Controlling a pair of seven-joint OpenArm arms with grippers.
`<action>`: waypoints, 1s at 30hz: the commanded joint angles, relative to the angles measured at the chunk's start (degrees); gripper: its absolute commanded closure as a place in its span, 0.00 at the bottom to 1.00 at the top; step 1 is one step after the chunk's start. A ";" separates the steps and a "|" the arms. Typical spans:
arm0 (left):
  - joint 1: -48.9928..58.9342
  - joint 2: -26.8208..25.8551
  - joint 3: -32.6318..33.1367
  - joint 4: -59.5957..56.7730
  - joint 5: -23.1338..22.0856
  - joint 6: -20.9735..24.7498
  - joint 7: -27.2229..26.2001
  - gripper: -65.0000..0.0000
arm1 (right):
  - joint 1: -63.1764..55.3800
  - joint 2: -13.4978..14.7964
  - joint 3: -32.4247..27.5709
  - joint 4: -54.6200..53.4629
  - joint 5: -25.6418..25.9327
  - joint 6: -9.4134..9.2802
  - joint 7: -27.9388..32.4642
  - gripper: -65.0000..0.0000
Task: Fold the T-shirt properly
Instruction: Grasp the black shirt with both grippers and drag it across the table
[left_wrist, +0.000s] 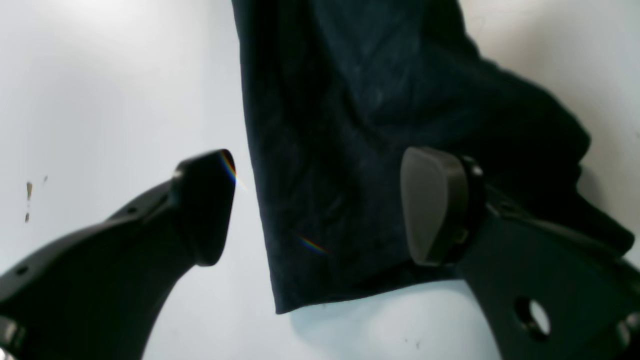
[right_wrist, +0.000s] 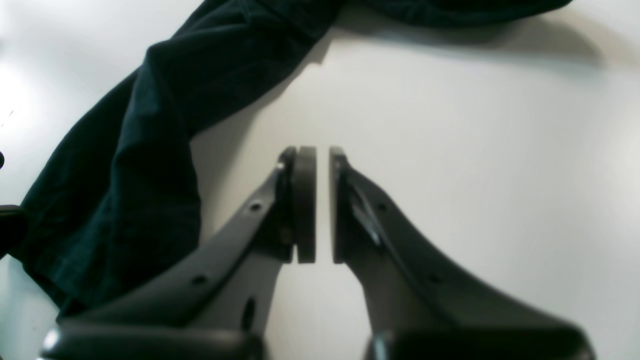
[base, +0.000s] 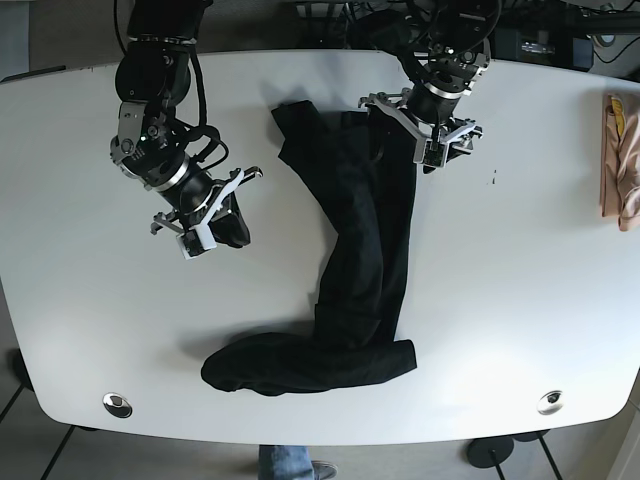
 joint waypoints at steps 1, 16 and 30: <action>0.30 0.13 0.12 -0.21 -0.47 0.11 -0.73 0.25 | 1.71 0.07 -0.13 0.93 0.90 0.16 1.51 0.94; -0.31 -0.92 0.29 -13.84 -0.20 -0.16 0.76 0.97 | 3.99 0.16 0.13 -0.74 0.73 -1.34 1.69 0.94; 2.24 -3.21 -34.26 -1.62 -0.56 -18.09 5.16 0.99 | 29.05 0.95 -0.04 -34.32 0.64 -7.31 2.57 0.33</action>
